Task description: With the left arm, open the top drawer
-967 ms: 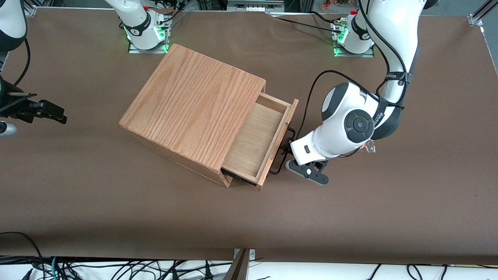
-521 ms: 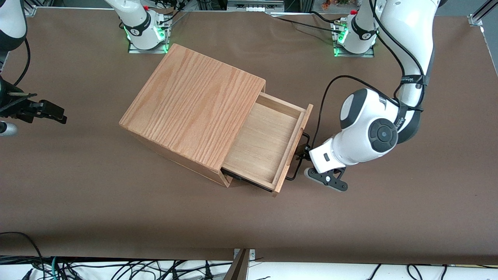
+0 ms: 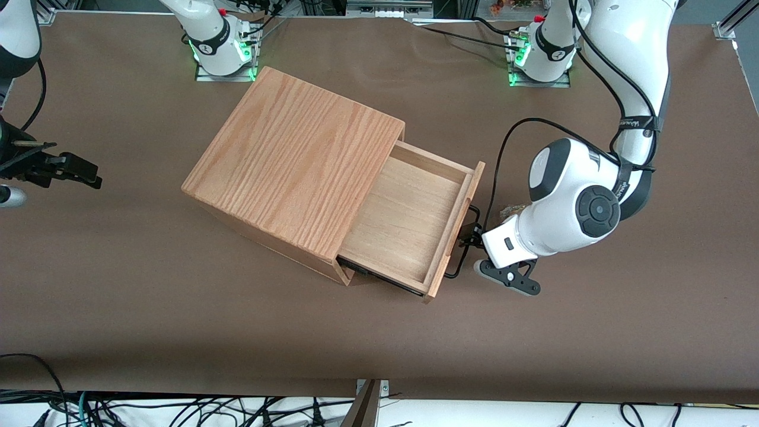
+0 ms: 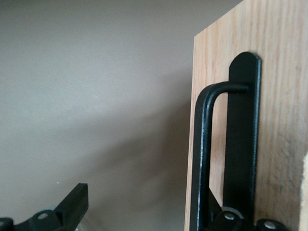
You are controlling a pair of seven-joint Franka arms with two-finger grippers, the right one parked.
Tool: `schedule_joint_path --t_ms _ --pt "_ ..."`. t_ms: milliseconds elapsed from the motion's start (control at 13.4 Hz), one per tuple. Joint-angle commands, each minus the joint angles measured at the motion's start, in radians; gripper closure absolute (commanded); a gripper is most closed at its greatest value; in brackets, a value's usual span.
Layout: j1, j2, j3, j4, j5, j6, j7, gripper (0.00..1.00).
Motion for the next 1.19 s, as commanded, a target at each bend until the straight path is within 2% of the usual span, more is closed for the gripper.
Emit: schedule_joint_path --t_ms 0,298,595,669,818,1041,1116 --pt "0.015 -0.008 0.003 0.031 -0.083 -0.076 -0.036 0.00" --pt "0.039 -0.037 0.001 0.033 -0.169 -0.125 -0.036 0.00" --pt "0.056 -0.143 0.020 0.031 -0.151 -0.226 -0.040 0.00" --pt "0.065 -0.178 0.032 0.031 -0.109 -0.279 -0.038 0.00" --pt "0.081 -0.259 0.038 0.031 0.032 -0.364 -0.033 0.00" --pt "0.127 -0.293 0.036 0.031 0.100 -0.491 -0.038 0.00" --pt "0.127 -0.309 0.035 0.031 0.160 -0.496 -0.036 0.00"
